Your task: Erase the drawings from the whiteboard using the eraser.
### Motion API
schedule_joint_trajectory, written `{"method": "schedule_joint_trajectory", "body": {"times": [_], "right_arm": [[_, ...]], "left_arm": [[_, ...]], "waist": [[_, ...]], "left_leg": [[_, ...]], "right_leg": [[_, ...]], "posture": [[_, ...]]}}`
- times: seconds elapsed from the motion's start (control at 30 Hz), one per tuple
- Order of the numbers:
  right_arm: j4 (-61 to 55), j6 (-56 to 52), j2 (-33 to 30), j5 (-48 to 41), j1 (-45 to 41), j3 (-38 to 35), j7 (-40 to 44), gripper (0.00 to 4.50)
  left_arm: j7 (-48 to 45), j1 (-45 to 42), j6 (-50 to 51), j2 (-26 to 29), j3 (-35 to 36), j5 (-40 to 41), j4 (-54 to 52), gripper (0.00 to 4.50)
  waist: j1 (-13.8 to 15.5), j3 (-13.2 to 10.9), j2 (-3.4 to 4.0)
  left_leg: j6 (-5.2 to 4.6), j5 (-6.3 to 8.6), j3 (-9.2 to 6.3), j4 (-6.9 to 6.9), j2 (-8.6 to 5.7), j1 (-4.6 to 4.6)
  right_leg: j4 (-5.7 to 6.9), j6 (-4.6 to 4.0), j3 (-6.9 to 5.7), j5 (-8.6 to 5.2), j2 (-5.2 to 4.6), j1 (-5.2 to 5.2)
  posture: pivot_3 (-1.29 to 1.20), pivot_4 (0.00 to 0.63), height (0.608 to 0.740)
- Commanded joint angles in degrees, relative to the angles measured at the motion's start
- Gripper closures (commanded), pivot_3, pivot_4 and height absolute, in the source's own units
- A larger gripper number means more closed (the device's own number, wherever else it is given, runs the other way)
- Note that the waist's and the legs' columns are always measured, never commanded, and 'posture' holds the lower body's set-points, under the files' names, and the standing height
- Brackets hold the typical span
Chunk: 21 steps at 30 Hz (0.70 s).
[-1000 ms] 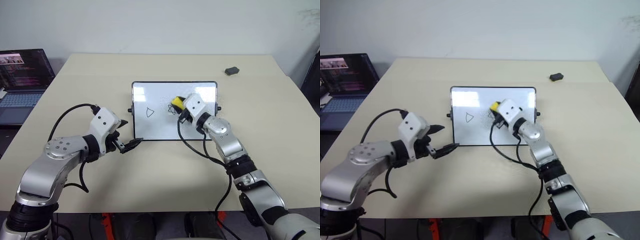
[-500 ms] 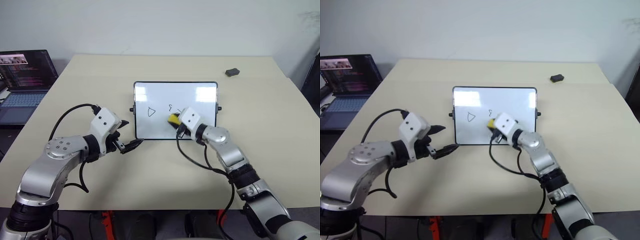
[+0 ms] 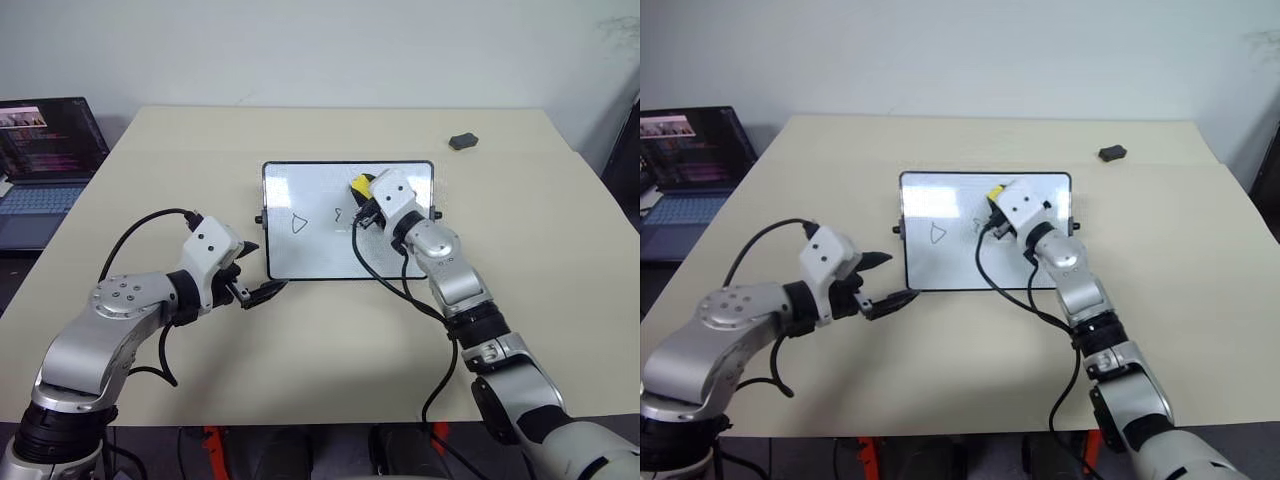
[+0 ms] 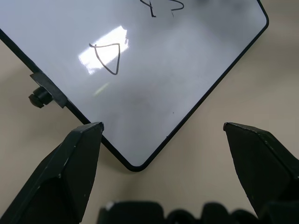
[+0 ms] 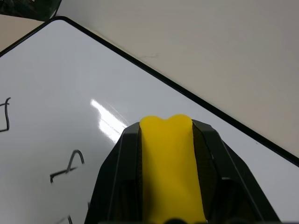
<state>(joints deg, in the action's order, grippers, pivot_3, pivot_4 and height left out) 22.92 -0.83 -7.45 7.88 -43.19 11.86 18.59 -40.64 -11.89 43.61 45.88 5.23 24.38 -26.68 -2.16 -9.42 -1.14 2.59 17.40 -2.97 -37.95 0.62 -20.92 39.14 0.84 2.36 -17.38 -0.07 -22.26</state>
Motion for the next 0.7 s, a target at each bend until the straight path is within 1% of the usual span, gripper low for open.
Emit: {"method": "schedule_joint_trajectory", "body": {"times": [0.03, 0.17, 0.3, 0.4, 0.47, 0.57, 0.7], "right_arm": [[-1.72, -3.43, -0.09, 0.65, 2.41, 3.56, 4.82, 3.39], [-4.17, -7.57, -2.17, 1.25, 4.96, 6.12, 9.41, 3.39], [-5.80, -8.55, -2.90, 1.09, 5.40, 6.08, 10.11, 3.39], [-6.93, -6.34, -1.58, -0.35, 3.30, 3.39, 7.33, 3.39], [-6.83, -4.51, -0.89, -0.43, 0.75, 1.13, 3.90, 3.39], [-5.72, -3.14, -0.66, -0.07, -1.44, -0.38, 0.96, 3.39], [-3.35, -4.58, -1.83, 0.96, -0.62, 0.89, 2.15, 3.39]], "left_arm": [[-0.04, -0.18, -0.67, 0.60, 0.76, 0.00, -2.15, 0.00], [-0.16, -0.18, -0.73, 0.68, 0.80, 0.00, -2.03, 0.00], [-0.39, -0.26, -0.81, 0.77, 0.66, -0.01, -1.90, 0.00], [-0.51, -0.46, -0.86, 0.77, 0.50, -0.05, -1.78, 0.00], [-0.59, -0.43, -0.94, 0.77, 0.41, -0.11, -1.72, 0.00], [-0.65, -0.57, -0.93, 0.74, 0.28, -0.05, -1.66, 0.00], [-0.53, -0.76, -0.91, 0.51, -0.04, -0.06, -1.73, 0.00]], "waist": [[-0.03, 0.00, 0.00], [0.03, 0.01, -0.01], [0.13, 0.01, -0.02], [0.15, 0.01, -0.01], [0.16, -0.01, 0.01], [0.17, -0.03, 0.01], [0.16, -0.02, 0.00]], "left_leg": [[0.00, 0.00, 0.00, 0.00, 0.00, 0.00], [0.00, 0.00, 0.01, -0.02, -0.01, -0.01], [0.00, 0.00, -0.03, -0.04, -0.01, 0.05], [0.00, -0.01, -0.06, -0.05, -0.02, 0.06], [0.01, -0.01, -0.06, -0.05, -0.02, 0.05], [0.01, -0.01, -0.04, -0.05, -0.03, -0.02], [0.02, 0.00, -0.04, 0.05, 0.00, -0.05]], "right_leg": [[-0.01, 0.00, 0.00, 0.00, 0.00, 0.00], [-0.05, 0.00, 0.02, 0.00, -0.01, 0.03], [0.01, 0.00, -0.02, 0.01, -0.01, 0.08], [0.05, 0.00, -0.04, 0.01, -0.01, 0.08], [0.06, 0.00, -0.04, 0.01, -0.01, 0.06], [0.03, 0.00, -0.02, 0.01, -0.01, 0.01], [-0.13, -0.02, -0.04, -0.02, -0.01, -0.01]], "posture": [[0.00, 0.150, 0.740], [0.00, 0.150, 0.740], [0.00, 0.150, 0.740], [0.00, 0.150, 0.740], [0.00, 0.150, 0.740], [0.00, 0.150, 0.740], [0.00, 0.150, 0.740]]}}
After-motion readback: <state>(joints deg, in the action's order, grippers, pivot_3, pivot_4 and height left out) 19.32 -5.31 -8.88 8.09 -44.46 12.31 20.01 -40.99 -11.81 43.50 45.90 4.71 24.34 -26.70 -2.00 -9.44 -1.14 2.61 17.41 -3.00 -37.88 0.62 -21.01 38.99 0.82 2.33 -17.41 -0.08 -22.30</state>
